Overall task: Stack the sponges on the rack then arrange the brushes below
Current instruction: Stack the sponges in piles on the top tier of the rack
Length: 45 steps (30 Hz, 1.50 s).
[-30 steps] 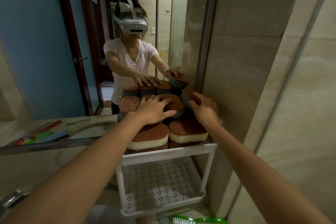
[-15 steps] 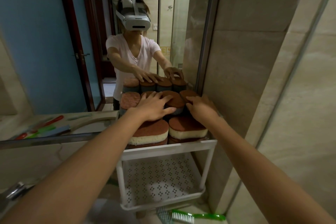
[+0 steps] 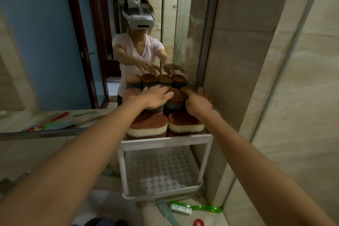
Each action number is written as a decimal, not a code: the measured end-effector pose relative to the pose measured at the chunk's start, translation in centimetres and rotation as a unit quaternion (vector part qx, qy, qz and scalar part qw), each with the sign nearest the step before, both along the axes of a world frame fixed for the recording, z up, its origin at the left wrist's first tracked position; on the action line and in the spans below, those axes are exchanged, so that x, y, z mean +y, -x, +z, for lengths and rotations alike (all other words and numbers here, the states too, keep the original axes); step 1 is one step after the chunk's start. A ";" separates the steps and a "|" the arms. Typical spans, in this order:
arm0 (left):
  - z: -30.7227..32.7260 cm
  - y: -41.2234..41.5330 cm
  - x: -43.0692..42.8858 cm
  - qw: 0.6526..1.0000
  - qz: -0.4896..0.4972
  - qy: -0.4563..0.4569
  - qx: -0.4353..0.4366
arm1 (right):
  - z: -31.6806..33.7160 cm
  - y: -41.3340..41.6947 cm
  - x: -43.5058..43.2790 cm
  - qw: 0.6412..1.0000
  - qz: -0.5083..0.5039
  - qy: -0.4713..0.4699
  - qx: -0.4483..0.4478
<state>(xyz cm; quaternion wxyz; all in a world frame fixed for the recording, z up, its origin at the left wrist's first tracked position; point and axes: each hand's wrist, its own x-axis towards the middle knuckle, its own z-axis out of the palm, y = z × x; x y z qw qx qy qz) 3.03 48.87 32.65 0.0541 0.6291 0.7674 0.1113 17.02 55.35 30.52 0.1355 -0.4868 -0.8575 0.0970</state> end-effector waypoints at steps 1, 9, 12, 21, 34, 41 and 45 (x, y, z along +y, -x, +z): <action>0.3 -0.1 -0.5 1.000 0.000 -0.026 -0.008 | 0.0 0.0 -0.6 0.999 0.007 -0.031 0.023; 0.7 2.0 -10.6 0.959 0.119 -0.248 -0.072 | -1.2 4.1 -11.4 0.957 0.161 -0.154 0.185; -2.3 4.9 -15.9 0.933 0.200 -0.280 -0.108 | -3.5 6.9 -16.9 0.936 0.248 -0.095 0.233; -18.3 12.9 -29.3 0.881 0.393 -0.134 -0.228 | -16.2 17.2 -27.4 0.930 0.319 0.128 0.132; -32.0 21.0 -31.1 0.938 0.294 0.124 -0.136 | -27.8 28.1 -24.8 0.969 0.137 0.196 -0.069; -37.3 24.1 -27.5 0.973 0.187 0.100 0.095 | -30.1 32.2 -21.1 0.976 0.094 0.182 -0.079; -38.7 25.0 -26.0 0.967 0.182 0.085 0.157 | -31.5 33.5 -19.8 0.977 0.090 0.172 -0.086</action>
